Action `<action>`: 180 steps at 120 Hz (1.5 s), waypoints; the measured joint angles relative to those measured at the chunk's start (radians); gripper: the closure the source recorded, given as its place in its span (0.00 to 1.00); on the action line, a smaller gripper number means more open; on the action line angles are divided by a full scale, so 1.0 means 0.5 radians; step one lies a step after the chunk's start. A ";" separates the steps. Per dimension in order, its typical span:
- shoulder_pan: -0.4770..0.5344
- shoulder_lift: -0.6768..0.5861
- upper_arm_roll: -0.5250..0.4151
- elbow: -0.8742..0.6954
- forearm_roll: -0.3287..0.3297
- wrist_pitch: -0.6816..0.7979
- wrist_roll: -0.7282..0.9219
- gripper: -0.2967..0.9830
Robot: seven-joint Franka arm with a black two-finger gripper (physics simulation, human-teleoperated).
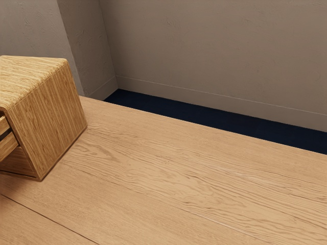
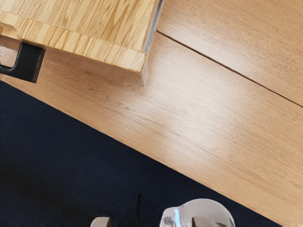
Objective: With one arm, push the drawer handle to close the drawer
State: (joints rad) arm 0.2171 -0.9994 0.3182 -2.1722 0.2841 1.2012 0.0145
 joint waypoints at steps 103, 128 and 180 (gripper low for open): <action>0.187 -0.115 0.734 -0.588 0.698 0.747 0.304 0.84; 0.198 -0.107 0.803 -0.576 0.779 0.892 0.415 0.85; 0.161 0.006 0.814 -0.495 0.795 1.071 0.570 0.85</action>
State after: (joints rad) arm 0.2975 -0.9962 0.7251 -2.4198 0.6817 1.7366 0.2995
